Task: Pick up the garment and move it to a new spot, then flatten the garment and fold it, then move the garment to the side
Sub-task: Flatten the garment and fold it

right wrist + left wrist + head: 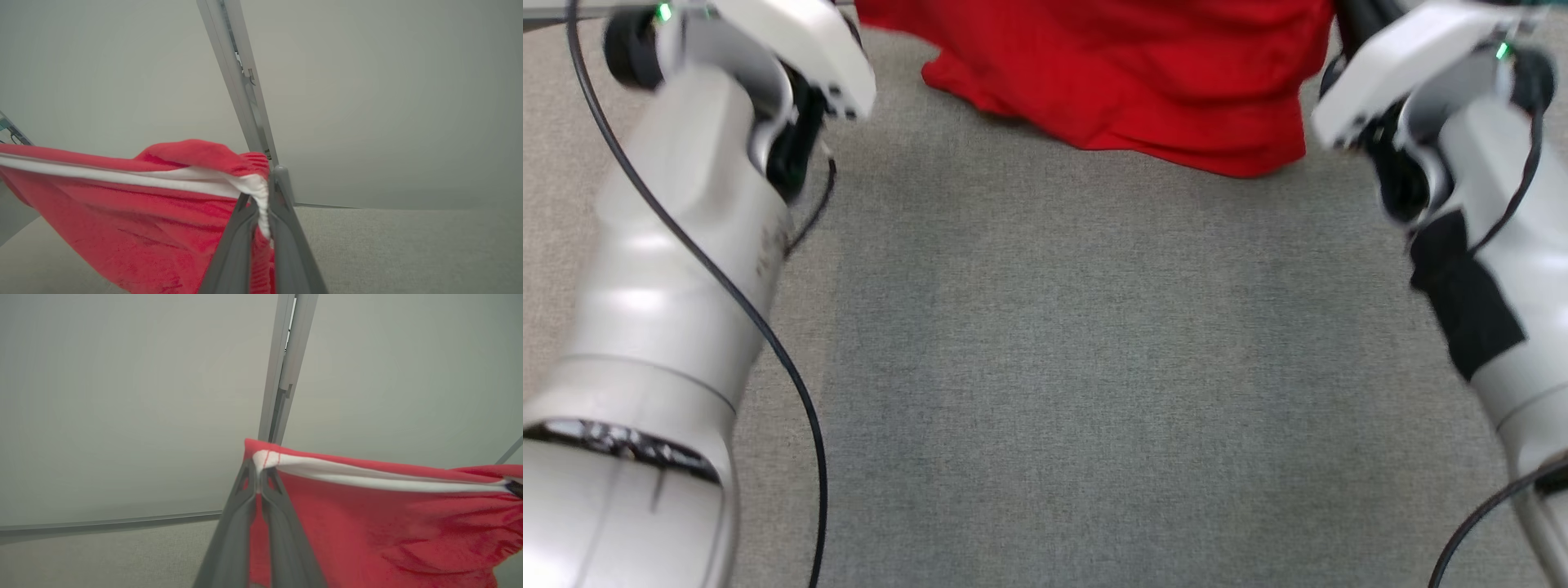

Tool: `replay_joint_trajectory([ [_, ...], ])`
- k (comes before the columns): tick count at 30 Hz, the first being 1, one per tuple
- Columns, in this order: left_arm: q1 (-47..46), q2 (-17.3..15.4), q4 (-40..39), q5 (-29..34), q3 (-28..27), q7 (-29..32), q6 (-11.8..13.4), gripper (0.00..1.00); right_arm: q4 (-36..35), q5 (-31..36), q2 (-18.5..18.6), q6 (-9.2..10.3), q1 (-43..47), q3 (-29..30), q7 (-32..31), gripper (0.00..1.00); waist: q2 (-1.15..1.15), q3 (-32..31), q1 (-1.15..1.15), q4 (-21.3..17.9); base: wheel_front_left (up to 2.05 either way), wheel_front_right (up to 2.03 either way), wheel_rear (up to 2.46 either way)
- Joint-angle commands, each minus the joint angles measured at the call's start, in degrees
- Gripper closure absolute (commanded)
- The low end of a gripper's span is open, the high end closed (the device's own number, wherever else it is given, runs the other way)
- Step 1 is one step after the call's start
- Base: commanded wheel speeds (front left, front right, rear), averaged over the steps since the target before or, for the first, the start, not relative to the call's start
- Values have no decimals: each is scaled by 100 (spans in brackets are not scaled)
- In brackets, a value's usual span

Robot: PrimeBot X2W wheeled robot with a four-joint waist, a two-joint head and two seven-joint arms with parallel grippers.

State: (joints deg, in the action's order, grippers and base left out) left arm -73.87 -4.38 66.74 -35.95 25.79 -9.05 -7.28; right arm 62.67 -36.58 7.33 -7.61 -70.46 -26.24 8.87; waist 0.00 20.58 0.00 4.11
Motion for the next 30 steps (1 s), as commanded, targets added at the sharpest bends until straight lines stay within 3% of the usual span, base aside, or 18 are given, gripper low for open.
replay_joint_trajectory([
  [1, 241, -6, 25, -71, 22, -150, -18, 100, -97, -199, 28, 18, 339, -108, 114, 100, 0, 16, 0, 58, 0, 0, 0],
  [8, 1654, 68, -510, -208, 393, -560, -18, 100, -1042, -1270, 366, 13, 1940, -689, 387, 100, 0, -90, 0, 154, 0, 0, 0],
  [14, 3139, -122, -1595, -172, 228, -612, 50, 100, -2039, -1762, 735, 13, 3271, -1285, 544, 100, 0, -380, 0, 51, 0, 0, 0],
  [20, 4323, -498, -2568, 53, 248, -611, 348, 100, -2449, -1550, 1053, 13, 4018, -1443, 625, 100, 0, -619, 0, -30, 0, 0, 0],
  [24, 5272, -864, -3484, 103, 333, -415, 633, 100, -2699, -1231, 1114, 14, 4595, -1124, 643, 100, 0, -813, 0, -69, 0, 0, 0],
  [28, 6104, -1250, -4648, 127, 372, 0, 1044, 100, -3122, -797, 1059, 14, 5200, -664, 641, 100, 0, -994, 0, -58, 0, 0, 0],
  [30, 6727, -1529, -5553, 130, 407, 420, 1392, 100, -3411, -474, 1010, 15, 5731, -313, 642, 100, 0, -1119, 0, -39, 0, 0, 0],
])
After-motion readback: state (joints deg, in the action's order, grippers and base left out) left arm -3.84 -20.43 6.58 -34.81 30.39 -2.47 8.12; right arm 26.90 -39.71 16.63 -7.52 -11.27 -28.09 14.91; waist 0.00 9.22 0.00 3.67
